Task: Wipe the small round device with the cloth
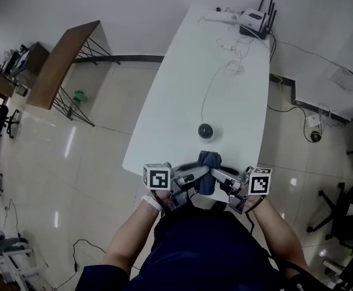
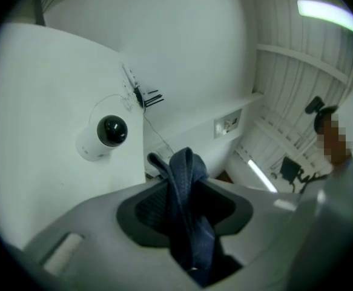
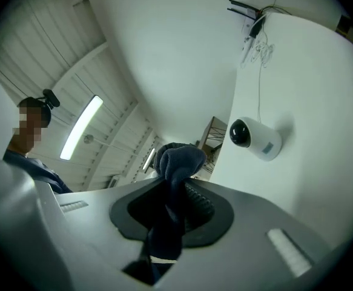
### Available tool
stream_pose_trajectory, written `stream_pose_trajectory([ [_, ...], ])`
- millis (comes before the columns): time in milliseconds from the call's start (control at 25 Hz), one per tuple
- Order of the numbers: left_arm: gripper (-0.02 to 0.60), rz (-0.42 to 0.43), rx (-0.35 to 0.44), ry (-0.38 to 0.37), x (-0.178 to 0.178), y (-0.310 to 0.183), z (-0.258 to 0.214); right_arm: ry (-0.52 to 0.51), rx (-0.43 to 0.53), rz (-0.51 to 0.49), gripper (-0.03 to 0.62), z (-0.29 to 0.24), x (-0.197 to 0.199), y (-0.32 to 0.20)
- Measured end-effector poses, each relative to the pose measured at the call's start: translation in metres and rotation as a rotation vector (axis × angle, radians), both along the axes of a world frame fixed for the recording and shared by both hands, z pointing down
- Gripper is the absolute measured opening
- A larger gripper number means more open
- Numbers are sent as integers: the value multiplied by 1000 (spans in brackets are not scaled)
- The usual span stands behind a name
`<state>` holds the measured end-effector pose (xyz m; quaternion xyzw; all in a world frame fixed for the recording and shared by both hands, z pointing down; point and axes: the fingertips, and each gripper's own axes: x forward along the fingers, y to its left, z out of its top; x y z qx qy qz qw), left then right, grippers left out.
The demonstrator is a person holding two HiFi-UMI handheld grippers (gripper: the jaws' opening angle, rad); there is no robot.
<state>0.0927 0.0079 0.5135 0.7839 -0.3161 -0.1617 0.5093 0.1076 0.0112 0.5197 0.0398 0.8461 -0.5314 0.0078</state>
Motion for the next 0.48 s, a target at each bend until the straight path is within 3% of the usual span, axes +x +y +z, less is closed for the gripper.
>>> stream_pose_trajectory([
  [120,187,-3,5,-118,-23,-16,19,63,-22,160,71,22,-1,-26],
  [200,187,-7,-6,-128,-46,-32,26,128,-101,359,72,51,8,-59],
  [280,186,6,-10,-179,-72,-52,32,256,-212,588,74,92,26,-90],
  [360,174,47,18,-292,-92,-71,34,367,-251,742,77,122,38,-106],
  [480,149,127,79,-473,-103,-100,37,429,-273,850,78,136,34,-111],
])
